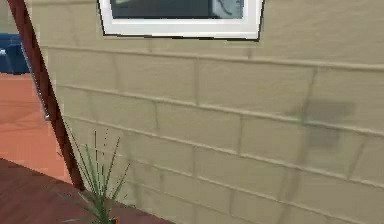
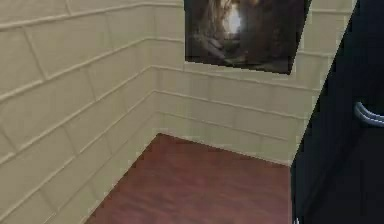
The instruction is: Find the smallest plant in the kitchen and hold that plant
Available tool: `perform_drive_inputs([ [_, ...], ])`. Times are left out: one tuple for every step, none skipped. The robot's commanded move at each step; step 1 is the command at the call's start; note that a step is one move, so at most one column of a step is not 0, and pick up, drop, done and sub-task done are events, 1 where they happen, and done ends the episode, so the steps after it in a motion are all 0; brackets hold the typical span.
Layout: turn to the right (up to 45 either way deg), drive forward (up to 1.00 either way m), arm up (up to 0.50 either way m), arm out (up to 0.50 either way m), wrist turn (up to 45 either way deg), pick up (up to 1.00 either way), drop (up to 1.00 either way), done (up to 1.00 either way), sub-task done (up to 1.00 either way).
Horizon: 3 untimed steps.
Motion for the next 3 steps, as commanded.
perform_drive_inputs([
  [-45.0, 0.00, 0.00, 0.00, 0.0, 0.00, 0.00, 0.00, 0.00],
  [-45.0, 0.00, 0.00, 0.00, 0.0, 0.00, 0.00, 0.00, 0.00],
  [-30.0, 0.00, 0.00, 0.00, 0.0, 0.00, 0.00, 0.00, 0.00],
])
